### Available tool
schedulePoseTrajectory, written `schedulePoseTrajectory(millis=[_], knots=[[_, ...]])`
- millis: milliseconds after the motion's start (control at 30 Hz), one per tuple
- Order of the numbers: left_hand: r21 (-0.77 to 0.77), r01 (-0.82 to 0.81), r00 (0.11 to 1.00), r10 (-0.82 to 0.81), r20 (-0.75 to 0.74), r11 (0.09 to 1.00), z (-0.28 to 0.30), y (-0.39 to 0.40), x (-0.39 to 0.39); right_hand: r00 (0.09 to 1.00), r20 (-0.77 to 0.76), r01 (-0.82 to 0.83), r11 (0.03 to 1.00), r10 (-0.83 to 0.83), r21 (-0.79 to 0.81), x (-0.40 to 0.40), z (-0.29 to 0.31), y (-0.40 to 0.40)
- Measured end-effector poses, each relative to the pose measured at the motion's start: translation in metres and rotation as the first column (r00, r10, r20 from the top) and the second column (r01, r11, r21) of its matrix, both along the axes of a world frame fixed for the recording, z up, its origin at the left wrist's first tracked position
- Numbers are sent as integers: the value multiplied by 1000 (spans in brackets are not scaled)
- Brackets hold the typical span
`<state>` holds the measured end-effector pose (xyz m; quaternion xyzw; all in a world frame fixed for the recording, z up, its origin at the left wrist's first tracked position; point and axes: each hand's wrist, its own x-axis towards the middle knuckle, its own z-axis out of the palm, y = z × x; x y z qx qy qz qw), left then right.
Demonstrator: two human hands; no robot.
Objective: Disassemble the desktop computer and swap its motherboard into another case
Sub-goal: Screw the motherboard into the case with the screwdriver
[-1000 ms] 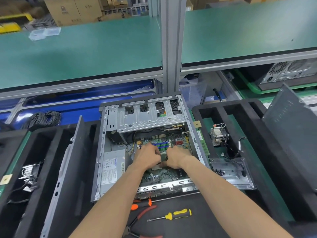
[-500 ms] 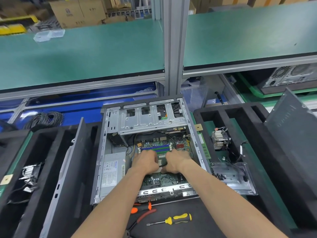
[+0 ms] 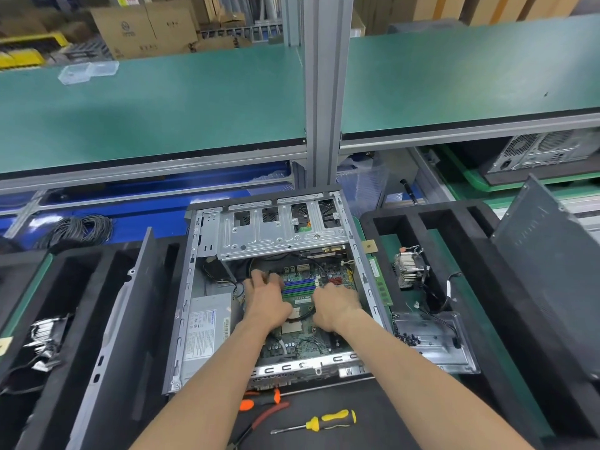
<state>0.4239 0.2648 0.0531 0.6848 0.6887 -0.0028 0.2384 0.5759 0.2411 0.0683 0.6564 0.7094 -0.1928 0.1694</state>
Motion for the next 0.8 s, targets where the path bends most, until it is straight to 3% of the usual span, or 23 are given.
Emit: schedulePoseTrajectory(millis=[133,267,667,800], knots=[[-35,-198,979,199,41,980,1,2,1,994,-8,106,994,-107,-30,3,0,-4],[-95,-289,953,296,72,953,-1,7,2,991,-4,132,991,-132,-31,4,-1,-5],[-172,-368,929,355,-100,914,-6,32,5,986,-27,161,984,-164,-71,3,-3,0],[-219,-413,910,407,-76,884,-3,39,2,981,-37,185,980,-188,-75,1,-1,1]])
